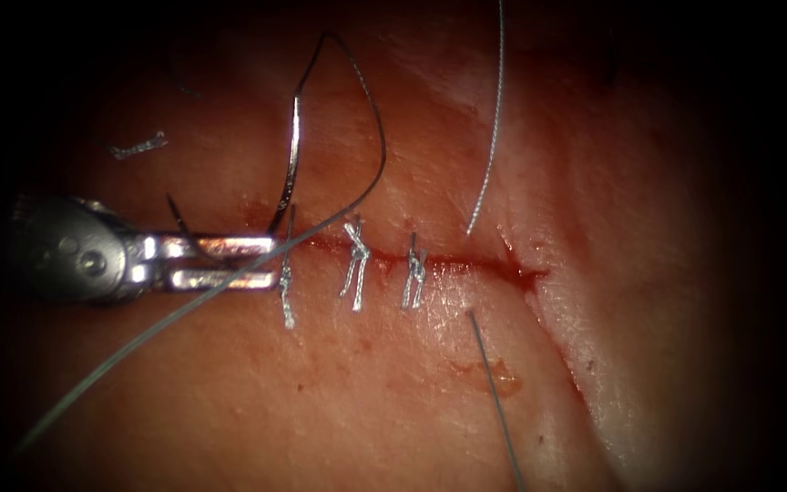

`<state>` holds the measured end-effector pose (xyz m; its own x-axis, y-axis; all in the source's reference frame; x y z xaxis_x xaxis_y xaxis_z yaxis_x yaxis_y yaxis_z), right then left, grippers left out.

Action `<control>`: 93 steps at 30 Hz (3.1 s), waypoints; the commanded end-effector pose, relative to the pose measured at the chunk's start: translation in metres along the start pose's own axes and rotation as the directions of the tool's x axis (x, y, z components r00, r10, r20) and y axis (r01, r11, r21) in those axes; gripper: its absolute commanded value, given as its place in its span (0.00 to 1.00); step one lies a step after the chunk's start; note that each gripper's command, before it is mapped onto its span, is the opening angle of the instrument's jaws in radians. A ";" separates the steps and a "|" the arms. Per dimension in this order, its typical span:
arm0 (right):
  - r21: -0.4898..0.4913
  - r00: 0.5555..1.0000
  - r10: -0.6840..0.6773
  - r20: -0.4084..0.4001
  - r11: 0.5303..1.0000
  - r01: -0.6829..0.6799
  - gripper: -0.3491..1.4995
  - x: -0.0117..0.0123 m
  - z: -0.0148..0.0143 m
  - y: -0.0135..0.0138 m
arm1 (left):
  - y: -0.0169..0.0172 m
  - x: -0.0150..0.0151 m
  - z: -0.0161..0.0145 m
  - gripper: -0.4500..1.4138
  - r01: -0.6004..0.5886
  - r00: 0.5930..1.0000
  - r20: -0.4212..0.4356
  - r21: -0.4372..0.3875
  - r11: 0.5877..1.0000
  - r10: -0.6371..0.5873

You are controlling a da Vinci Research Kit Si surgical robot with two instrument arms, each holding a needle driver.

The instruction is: Wound Closure

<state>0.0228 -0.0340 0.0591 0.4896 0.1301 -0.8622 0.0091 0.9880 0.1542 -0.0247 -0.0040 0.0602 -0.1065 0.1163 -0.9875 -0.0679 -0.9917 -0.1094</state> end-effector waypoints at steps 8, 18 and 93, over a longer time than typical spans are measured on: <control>-0.151 0.997 0.046 0.065 0.988 -0.035 0.90 -0.0044 -0.0017 0.0047 | 0.0002 -0.0006 0.0004 0.00 0.000 1.000 -0.002 -0.001 1.000 0.000; -0.244 0.993 0.090 0.080 0.967 -0.068 0.90 -0.0089 0.0016 0.0112 | 0.0002 -0.0006 0.0005 0.00 0.000 1.000 -0.001 -0.001 1.000 0.000; -0.215 0.999 0.050 0.019 0.976 -0.045 0.92 -0.0078 0.0046 0.0078 | -0.0094 -0.0108 -0.0072 0.86 0.394 0.892 0.224 0.046 0.918 -0.394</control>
<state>0.0223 -0.0273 0.0688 0.5082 0.1783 -0.8426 -0.2034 0.9755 0.0837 -0.0151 0.0041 0.0692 -0.3211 0.5141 -0.7953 -0.1645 -0.8573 -0.4877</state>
